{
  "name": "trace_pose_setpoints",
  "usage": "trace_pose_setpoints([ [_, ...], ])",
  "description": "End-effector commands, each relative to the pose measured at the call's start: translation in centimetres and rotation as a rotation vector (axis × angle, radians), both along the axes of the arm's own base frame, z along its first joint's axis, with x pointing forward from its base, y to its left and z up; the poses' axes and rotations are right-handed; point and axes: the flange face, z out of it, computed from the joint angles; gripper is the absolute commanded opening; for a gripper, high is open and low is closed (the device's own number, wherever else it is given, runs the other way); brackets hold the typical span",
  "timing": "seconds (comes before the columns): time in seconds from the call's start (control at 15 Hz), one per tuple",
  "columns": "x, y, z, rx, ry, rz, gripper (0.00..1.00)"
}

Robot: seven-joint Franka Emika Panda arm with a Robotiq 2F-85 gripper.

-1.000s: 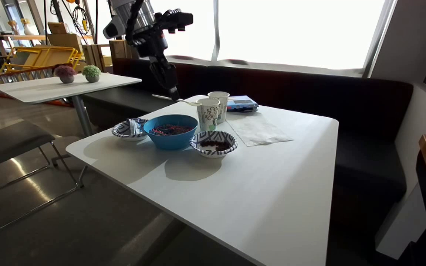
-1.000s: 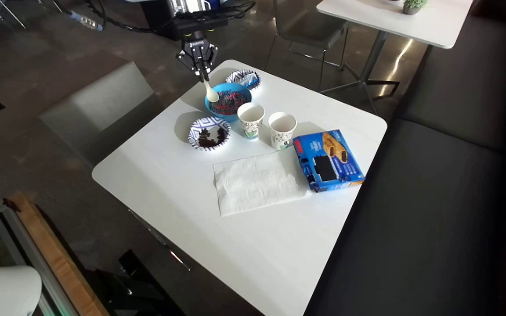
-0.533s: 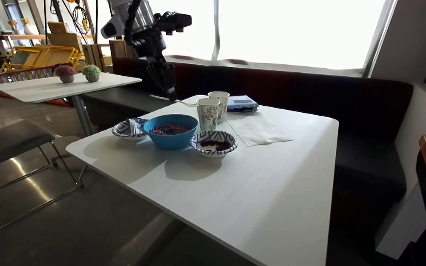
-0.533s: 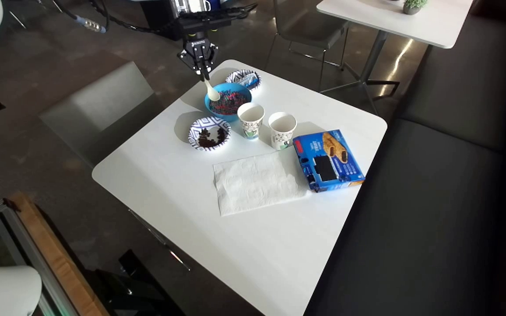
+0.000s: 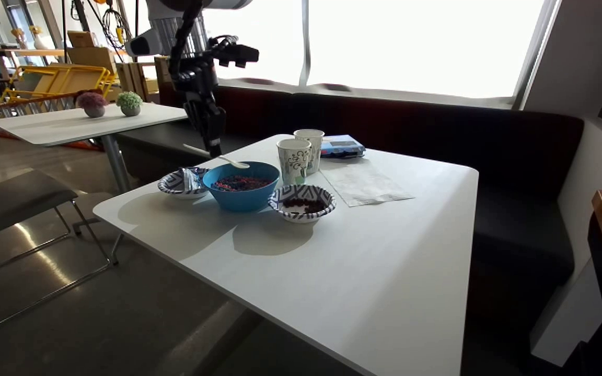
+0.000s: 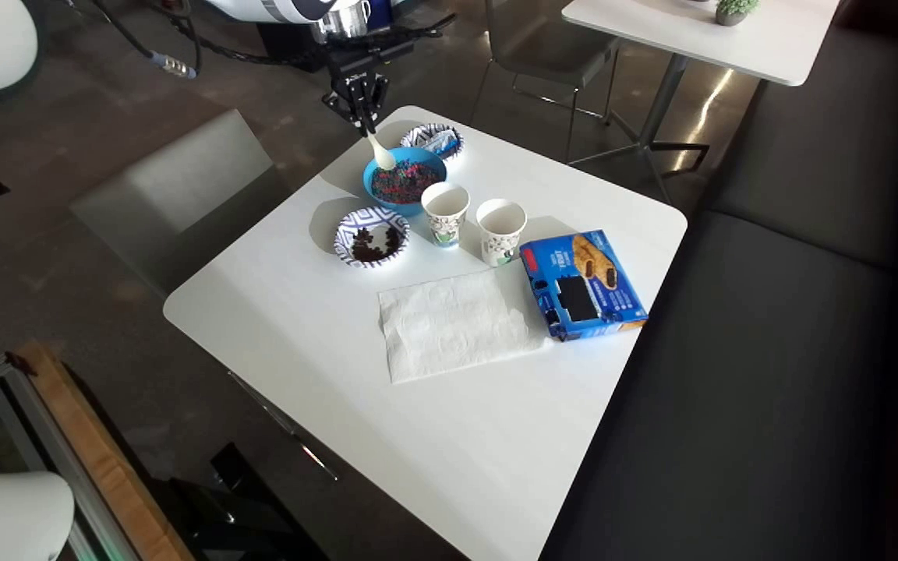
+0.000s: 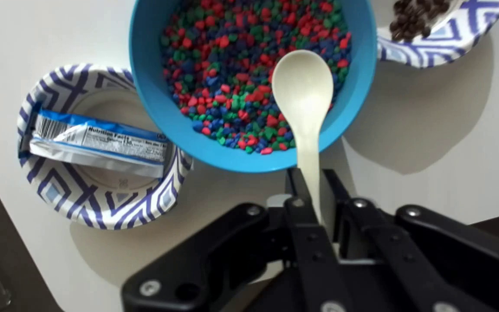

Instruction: Transfer a spoonful of contents from the blue bowl to the right cup

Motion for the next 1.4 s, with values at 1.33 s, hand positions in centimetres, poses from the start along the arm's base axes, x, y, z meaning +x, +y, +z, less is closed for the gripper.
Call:
trace_pose_setpoints([
  [1.33, 1.9, -5.9, -4.1, 0.457, 0.012, 0.07, 0.03],
])
